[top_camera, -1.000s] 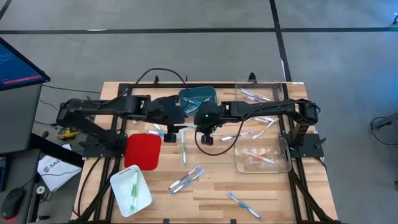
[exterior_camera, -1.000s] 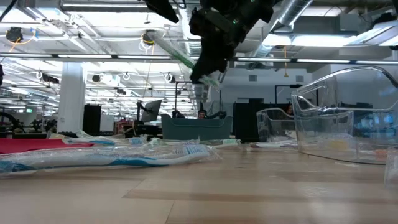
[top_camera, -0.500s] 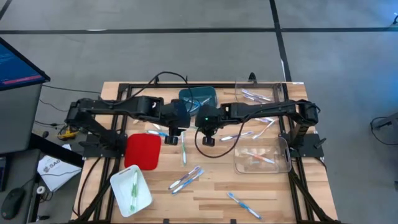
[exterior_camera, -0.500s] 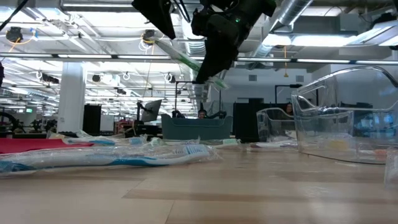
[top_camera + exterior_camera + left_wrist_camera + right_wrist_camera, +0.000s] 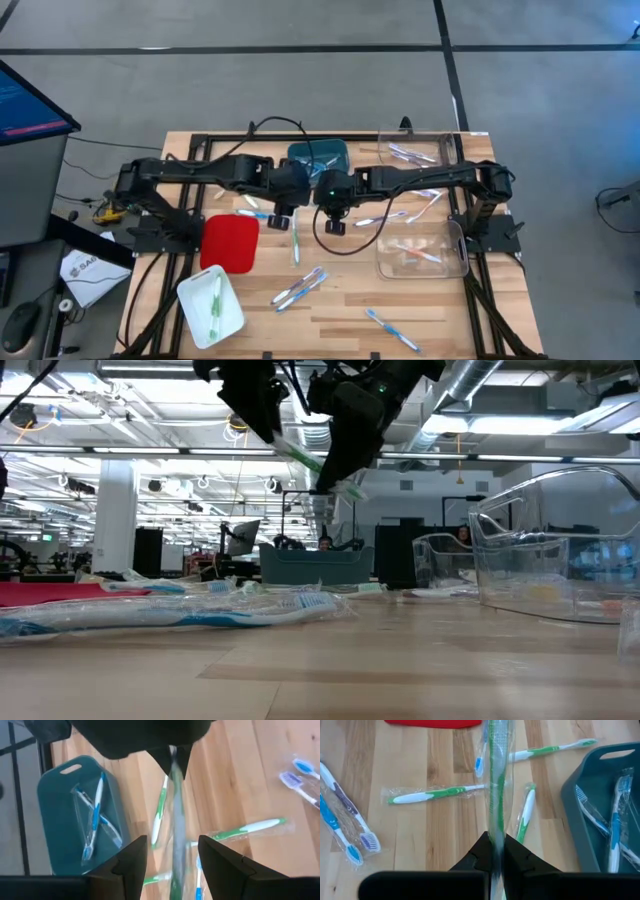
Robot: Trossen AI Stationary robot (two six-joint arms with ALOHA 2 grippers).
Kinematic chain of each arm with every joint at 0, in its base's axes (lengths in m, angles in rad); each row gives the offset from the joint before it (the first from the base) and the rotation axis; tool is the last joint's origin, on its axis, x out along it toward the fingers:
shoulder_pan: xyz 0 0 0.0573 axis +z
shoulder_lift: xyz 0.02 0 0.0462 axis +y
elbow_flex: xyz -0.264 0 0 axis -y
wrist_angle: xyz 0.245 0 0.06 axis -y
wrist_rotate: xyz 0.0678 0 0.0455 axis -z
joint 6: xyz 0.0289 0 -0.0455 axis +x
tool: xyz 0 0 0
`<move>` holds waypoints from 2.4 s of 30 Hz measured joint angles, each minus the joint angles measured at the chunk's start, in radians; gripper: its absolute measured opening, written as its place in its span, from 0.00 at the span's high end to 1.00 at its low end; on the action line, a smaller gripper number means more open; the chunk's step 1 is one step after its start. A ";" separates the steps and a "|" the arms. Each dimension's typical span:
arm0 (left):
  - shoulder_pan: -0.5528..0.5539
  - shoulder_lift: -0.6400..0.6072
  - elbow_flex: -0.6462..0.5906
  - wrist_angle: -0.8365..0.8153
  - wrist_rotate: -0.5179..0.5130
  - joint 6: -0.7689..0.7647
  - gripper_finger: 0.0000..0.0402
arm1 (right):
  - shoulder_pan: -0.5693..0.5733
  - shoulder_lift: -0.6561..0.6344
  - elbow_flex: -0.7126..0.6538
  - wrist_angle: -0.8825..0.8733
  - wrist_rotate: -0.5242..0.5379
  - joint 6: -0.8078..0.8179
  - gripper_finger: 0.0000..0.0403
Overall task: Pick & Place Toothbrushes
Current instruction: Put the green toothbrush into the white bin
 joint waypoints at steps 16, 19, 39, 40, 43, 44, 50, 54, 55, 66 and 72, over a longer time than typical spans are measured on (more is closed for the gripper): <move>0.001 0.005 0.000 -0.013 -0.015 0.020 0.93 | 0.000 0.000 0.000 -0.011 0.027 0.001 0.98; 0.001 0.005 0.000 -0.023 -0.016 0.019 0.95 | 0.000 0.000 0.000 -0.009 0.026 -0.002 0.97; 0.001 0.005 0.000 -0.047 -0.016 -0.019 0.96 | 0.017 -0.013 0.000 0.054 0.023 -0.065 0.80; 0.001 0.005 0.000 -0.048 -0.017 -0.020 0.96 | 0.018 -0.017 0.000 0.066 0.023 -0.065 0.79; 0.001 0.005 0.000 -0.054 -0.018 -0.019 0.96 | 0.019 -0.030 0.001 0.069 0.023 -0.058 0.75; 0.001 0.005 0.000 -0.061 -0.022 -0.020 0.96 | 0.019 -0.032 0.001 0.071 0.022 -0.057 0.73; 0.002 0.005 0.000 -0.088 -0.021 -0.026 0.96 | 0.020 -0.034 0.001 0.073 0.021 -0.055 0.56; 0.002 0.005 0.000 -0.117 0.005 -0.036 0.96 | 0.019 -0.034 0.001 0.048 0.021 -0.054 0.45; 0.002 0.005 0.000 -0.120 0.018 -0.042 0.96 | 0.019 -0.034 0.001 0.044 0.021 -0.054 0.42; 0.001 0.000 -0.001 -0.147 0.098 -0.112 0.96 | 0.018 -0.065 -0.002 -0.029 0.075 -0.072 0.40; -0.001 -0.003 -0.002 -0.186 0.129 -0.129 0.96 | 0.032 -0.174 -0.087 0.015 0.136 -0.082 0.45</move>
